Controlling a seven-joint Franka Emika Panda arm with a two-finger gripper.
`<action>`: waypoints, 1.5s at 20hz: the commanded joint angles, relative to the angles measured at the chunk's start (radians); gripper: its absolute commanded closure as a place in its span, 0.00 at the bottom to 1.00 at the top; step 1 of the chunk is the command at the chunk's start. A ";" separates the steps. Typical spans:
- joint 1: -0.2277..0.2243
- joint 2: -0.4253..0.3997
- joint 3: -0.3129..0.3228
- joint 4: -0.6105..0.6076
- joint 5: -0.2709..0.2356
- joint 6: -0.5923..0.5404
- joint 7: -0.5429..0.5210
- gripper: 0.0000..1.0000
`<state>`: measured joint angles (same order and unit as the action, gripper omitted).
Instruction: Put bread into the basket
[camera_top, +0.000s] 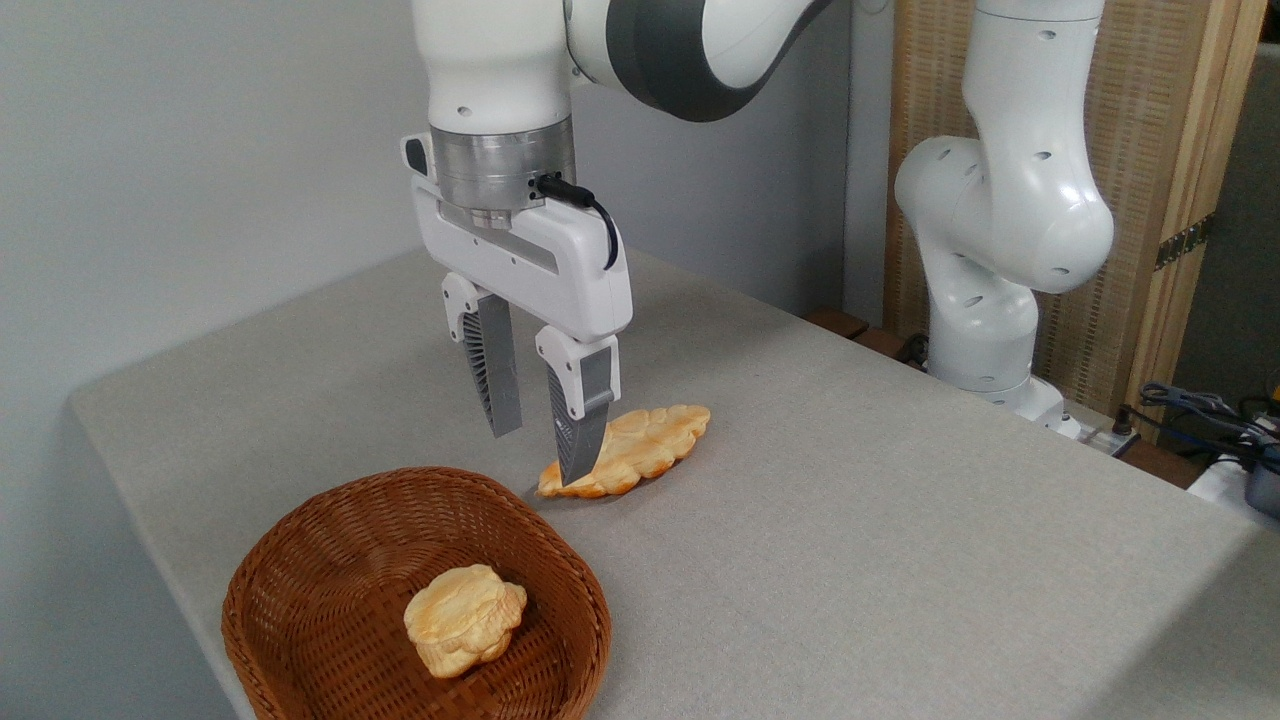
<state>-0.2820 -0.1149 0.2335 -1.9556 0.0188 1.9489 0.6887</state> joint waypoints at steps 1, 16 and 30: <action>-0.006 0.007 0.006 0.020 0.000 -0.030 0.006 0.00; -0.006 0.032 0.003 0.021 0.001 -0.016 0.006 0.00; -0.006 0.072 0.003 0.067 0.000 -0.016 0.008 0.00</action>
<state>-0.2830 -0.0671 0.2318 -1.9245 0.0188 1.9488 0.6894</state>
